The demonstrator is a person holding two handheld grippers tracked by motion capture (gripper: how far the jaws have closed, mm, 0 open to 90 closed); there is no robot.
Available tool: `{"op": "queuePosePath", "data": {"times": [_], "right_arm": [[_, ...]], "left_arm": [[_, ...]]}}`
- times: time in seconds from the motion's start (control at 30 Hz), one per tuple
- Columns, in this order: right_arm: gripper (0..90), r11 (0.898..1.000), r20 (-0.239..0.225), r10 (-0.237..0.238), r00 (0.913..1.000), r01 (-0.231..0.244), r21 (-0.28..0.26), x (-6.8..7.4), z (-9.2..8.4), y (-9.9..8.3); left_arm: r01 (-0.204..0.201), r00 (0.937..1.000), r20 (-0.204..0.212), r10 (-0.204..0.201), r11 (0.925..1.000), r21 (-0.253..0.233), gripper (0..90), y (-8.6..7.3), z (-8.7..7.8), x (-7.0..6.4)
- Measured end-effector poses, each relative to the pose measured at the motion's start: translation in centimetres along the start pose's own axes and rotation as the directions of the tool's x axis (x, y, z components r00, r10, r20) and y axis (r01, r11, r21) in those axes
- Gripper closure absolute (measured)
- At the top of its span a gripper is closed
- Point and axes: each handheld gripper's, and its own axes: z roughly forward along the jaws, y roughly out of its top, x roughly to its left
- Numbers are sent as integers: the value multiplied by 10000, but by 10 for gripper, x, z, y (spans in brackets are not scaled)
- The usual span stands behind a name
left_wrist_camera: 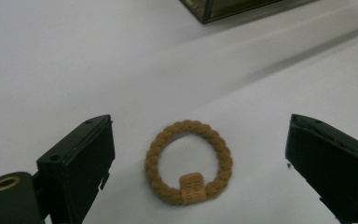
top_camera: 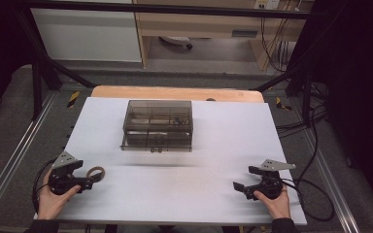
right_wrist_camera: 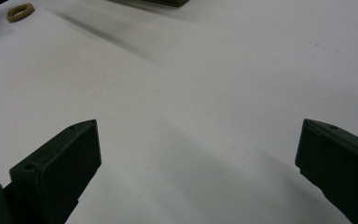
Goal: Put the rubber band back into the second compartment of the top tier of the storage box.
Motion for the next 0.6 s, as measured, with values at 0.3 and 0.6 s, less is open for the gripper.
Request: {"op": "queuePosePath", "data": {"times": [0.3,0.6], "right_arm": [[7,10000,3,-19,10000,19,37,0,1,0],[7,10000,-7,-17,10000,17,44,0,1,0]], "left_arm": [[433,9975,-573,-417,9987,262,175,-2,3,8],[521,9964,-688,-492,9978,410,314,-1,9,10]]}}
